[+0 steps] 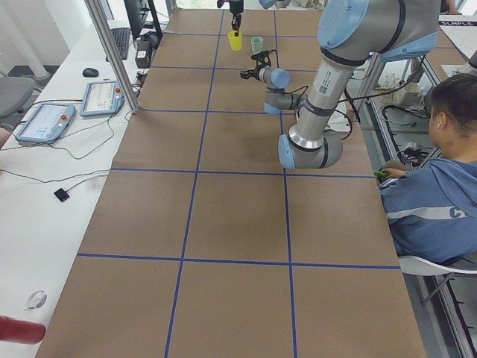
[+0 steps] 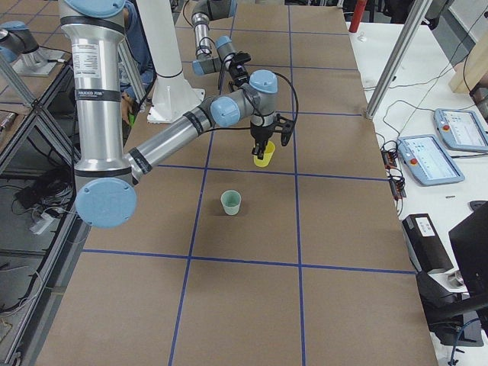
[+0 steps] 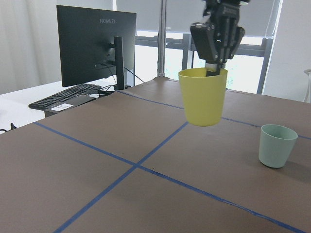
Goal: Transfer and stack yellow cup on green cup
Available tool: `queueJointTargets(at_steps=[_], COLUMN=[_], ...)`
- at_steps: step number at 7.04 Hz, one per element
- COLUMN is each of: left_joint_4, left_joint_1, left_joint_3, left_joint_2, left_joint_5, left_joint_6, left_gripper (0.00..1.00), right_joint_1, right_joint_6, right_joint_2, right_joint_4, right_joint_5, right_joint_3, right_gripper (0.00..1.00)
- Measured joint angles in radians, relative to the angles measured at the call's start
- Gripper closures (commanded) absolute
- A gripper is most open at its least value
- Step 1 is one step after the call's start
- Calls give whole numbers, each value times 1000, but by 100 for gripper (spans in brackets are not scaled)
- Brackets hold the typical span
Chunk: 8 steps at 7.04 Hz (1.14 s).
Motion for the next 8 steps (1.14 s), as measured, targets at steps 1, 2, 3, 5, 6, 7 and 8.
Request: queueJointTargets(at_steps=[1,2,3,5,6,7,8], left_joint_4=[0,1,3,4,5,6,7], left_joint_1=[0,0,1,2,2,2,2], left_joint_3=[-1,-1,-2,-4,-6,-7,-7], left_joint_2=[0,0,-1,-1,-1,-1,-1], left_joint_5=[14,28,34,38,38,38,38], left_joint_6=[0,0,-1,-1,-1,-1,-1], left_gripper=[0,0,0,0,0,0,0], right_joint_1=[26,36,38,39,36,30,24], right_joint_6=[-53,-90,-115,-131,-131,-136,-138], right_joint_2=[-103,-186,-252,-350,-366,-367,-364], right_joint_4=[10,36,97,313,365,385,391], right_joint_5=[0,1,4,40,63,74,80], right_joint_3=[51,85,81,12,-9,-29,-43], right_gripper=[100,100,100,100,100,100,100])
